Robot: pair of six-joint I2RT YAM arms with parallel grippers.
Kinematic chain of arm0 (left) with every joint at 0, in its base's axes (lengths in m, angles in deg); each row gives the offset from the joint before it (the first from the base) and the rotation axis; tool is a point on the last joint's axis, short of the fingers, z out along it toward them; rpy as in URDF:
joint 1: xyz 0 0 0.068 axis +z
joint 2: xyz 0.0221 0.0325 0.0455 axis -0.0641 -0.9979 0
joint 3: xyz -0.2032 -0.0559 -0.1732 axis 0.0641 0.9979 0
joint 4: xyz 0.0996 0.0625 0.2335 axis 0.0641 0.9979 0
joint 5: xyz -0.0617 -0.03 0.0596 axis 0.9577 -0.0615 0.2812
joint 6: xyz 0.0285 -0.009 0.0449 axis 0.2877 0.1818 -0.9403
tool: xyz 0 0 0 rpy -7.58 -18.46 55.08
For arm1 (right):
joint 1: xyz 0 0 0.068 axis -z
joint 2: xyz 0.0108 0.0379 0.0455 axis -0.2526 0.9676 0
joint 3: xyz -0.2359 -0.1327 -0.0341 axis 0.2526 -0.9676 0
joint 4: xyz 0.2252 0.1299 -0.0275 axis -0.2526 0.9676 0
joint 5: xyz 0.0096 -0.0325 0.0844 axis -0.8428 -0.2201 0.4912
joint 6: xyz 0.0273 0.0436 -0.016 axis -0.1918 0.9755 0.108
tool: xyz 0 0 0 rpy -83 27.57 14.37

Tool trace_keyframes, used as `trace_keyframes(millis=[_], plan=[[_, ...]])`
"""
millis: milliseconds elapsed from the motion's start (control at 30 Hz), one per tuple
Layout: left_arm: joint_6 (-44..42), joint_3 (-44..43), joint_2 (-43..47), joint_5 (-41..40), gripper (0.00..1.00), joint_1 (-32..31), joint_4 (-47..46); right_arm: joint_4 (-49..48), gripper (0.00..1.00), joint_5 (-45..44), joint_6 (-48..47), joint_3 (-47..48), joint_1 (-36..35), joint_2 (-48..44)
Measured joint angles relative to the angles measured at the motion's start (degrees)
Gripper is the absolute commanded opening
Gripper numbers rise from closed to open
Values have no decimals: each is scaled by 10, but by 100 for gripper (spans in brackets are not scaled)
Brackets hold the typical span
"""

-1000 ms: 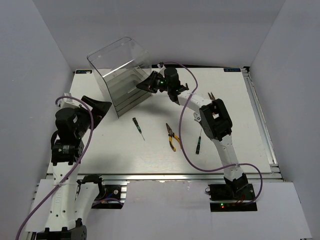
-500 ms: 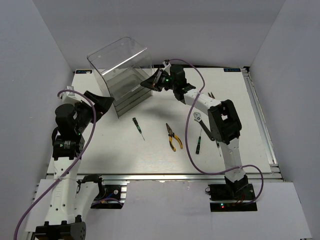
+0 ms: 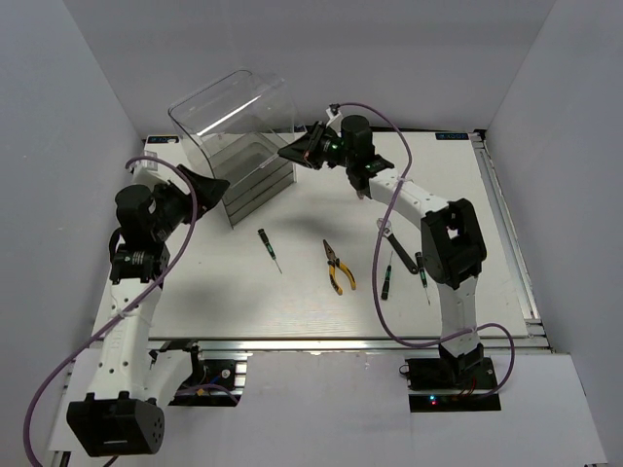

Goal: Sort the tools into containers

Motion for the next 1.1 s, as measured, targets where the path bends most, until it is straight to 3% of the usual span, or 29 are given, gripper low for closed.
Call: trace_keyframes(millis=[200,667,1100], plan=[[1,0,-41,35,86,0,-56,10,0,0,0,0,1,-21],[20,-2,-115,77,84,0,-158,12,0,-2,-1,0,1,-37],[63,-9,-161,120,69,0,-212,11,0,-2,-6,0,-3,-50]])
